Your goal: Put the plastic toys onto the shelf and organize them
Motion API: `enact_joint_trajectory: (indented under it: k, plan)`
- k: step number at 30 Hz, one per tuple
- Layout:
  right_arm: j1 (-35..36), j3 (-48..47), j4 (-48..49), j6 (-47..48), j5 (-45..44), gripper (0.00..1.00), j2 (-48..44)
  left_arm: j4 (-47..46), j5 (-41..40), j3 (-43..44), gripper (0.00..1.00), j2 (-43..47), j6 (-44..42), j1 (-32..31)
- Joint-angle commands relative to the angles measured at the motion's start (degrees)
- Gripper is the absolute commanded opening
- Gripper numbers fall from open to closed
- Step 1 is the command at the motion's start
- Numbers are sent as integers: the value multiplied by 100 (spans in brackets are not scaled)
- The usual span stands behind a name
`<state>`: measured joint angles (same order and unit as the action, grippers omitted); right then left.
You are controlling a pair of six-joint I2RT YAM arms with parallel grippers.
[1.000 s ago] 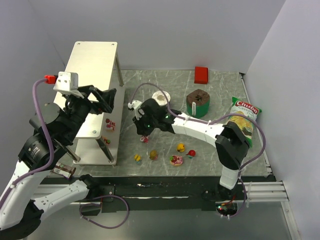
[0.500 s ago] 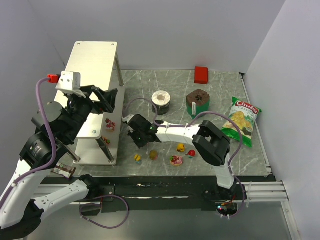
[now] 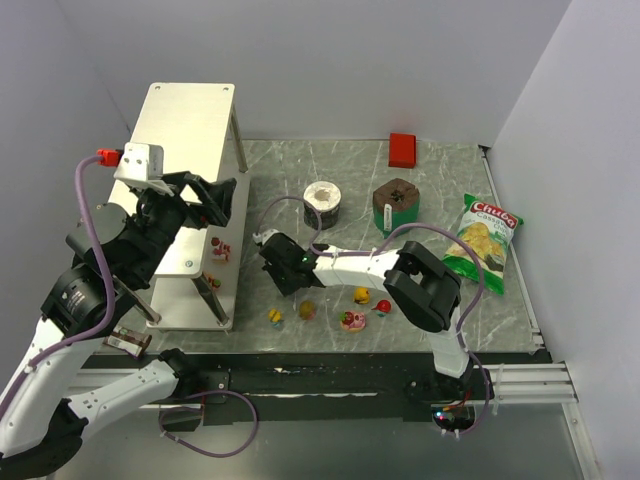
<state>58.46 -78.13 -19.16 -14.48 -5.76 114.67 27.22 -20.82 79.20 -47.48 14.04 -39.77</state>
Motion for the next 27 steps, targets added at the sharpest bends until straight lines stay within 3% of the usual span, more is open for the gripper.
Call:
enact_joint_trajectory:
  k: [1,27]
  plan:
    - [-45,78,0,-169,-364,0,-112,-173,-10,-27,96,11,-42,13]
    - [-545,764,26,-942,-865,0,-358,-121,-54,-36,96,37,-16,13]
